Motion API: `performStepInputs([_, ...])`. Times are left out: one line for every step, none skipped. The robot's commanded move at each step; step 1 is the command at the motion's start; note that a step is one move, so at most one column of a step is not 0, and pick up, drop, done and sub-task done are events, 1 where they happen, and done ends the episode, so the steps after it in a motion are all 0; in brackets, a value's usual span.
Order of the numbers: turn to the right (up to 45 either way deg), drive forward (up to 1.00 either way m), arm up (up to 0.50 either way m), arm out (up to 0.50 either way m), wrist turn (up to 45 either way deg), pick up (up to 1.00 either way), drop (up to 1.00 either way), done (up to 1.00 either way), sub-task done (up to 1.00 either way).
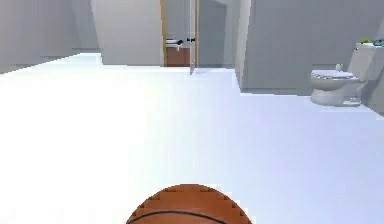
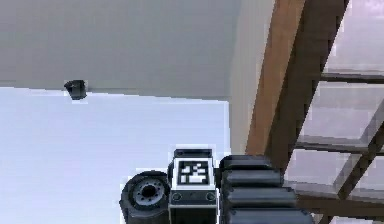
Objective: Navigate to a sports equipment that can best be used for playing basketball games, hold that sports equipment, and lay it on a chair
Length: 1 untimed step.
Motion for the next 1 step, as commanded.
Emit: performStepInputs([-3.0, 0.00, 0.00, 0.00, 0.0, 0.00, 0.00, 0.00, 0.00])
